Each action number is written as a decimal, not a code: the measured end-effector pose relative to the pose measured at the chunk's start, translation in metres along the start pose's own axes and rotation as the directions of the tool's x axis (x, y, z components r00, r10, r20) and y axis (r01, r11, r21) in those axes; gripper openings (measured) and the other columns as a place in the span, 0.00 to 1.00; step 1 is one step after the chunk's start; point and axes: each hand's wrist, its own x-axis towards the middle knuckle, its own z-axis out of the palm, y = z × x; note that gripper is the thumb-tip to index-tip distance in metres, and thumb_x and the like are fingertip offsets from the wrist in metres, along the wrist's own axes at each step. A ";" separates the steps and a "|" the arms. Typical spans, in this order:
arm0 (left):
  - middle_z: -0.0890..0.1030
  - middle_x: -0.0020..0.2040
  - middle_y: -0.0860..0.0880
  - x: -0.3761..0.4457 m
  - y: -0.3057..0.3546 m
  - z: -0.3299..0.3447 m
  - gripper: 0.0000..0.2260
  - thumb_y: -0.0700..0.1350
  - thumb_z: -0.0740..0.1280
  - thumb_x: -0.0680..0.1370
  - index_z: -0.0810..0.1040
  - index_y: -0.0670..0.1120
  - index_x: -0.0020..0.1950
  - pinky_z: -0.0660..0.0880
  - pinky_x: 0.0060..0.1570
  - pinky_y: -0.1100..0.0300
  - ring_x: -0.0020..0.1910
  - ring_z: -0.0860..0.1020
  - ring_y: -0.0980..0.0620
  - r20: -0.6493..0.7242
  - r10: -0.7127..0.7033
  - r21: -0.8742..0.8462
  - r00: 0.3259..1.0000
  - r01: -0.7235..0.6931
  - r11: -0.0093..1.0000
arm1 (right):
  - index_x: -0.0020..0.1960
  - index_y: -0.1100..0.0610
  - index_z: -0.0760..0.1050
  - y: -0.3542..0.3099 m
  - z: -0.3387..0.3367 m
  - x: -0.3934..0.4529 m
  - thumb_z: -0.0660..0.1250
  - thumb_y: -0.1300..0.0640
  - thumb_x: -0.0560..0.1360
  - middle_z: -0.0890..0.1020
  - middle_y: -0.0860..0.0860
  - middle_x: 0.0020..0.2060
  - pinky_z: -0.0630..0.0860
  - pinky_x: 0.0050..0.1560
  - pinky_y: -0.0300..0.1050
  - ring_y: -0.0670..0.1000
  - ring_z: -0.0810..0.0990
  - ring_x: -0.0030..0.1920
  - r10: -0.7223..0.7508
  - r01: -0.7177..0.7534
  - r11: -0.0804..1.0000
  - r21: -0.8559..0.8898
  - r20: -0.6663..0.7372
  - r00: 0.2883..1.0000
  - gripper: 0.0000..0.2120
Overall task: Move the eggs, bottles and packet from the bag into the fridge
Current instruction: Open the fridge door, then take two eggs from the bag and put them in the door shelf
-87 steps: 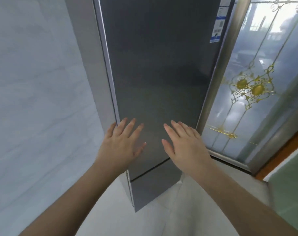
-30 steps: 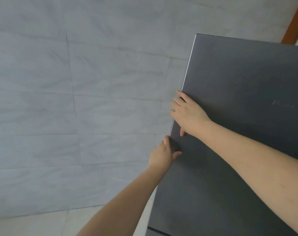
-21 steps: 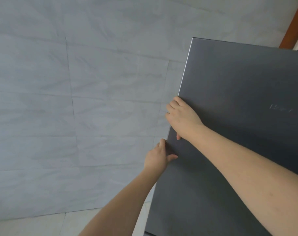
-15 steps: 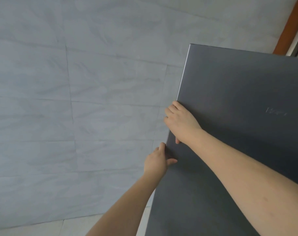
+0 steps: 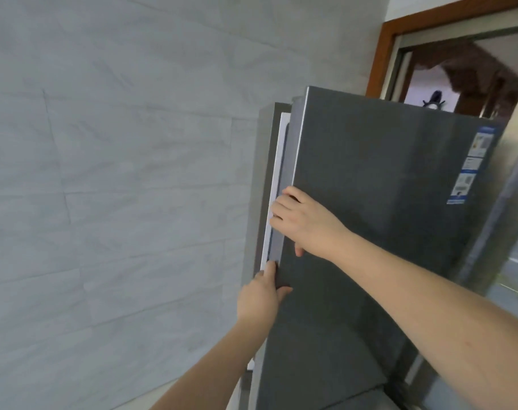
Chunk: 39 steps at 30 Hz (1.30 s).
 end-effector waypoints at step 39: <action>0.50 0.81 0.51 -0.145 0.098 0.053 0.25 0.57 0.59 0.81 0.62 0.52 0.77 0.45 0.76 0.52 0.79 0.49 0.51 0.357 0.823 0.044 0.442 -0.888 0.458 | 0.74 0.55 0.64 -0.140 -0.084 -0.322 0.54 0.43 0.80 0.65 0.55 0.74 0.47 0.76 0.53 0.55 0.58 0.75 0.795 -0.837 0.528 0.143 0.264 0.546 0.26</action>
